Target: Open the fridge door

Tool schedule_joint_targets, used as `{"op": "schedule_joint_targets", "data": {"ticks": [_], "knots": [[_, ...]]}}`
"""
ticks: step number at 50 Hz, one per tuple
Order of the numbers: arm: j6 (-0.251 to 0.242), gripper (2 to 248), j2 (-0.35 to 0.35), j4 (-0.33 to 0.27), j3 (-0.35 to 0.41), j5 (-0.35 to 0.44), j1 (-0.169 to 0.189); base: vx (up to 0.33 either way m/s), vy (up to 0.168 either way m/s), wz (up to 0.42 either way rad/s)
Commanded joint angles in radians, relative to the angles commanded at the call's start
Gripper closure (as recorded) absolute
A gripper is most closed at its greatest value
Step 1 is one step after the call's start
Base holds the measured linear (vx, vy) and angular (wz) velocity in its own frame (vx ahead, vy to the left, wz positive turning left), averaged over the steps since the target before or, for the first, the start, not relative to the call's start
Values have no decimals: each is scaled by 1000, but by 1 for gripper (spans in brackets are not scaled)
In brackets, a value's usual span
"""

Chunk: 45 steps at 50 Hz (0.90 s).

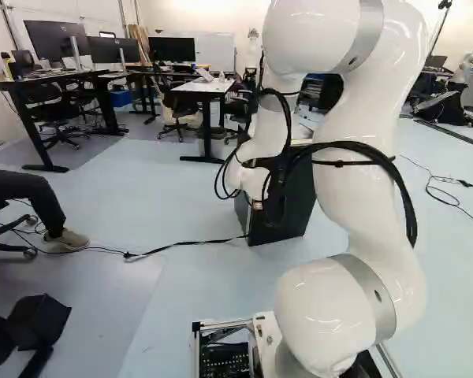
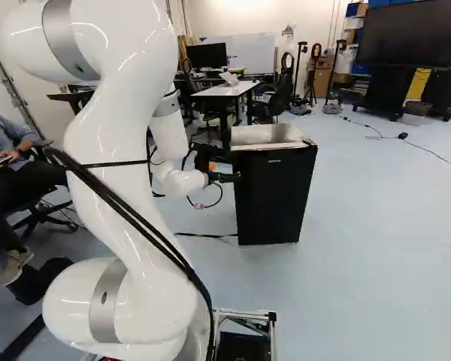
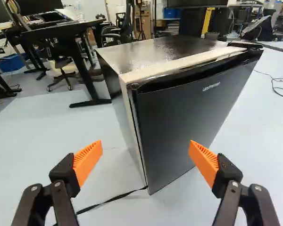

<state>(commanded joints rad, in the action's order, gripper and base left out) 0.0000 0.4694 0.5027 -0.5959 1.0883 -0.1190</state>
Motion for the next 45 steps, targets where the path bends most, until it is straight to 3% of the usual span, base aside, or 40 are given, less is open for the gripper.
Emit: {"op": "schedule_joint_targets", "data": {"ticks": [15,34,45], "knots": [[0,3,64,55,-45,40,2,0,0,0],[0,3,98,124,-89,89,5,0,0,0],[0,3,115,134,-114,96,5,0,0,0]]}}
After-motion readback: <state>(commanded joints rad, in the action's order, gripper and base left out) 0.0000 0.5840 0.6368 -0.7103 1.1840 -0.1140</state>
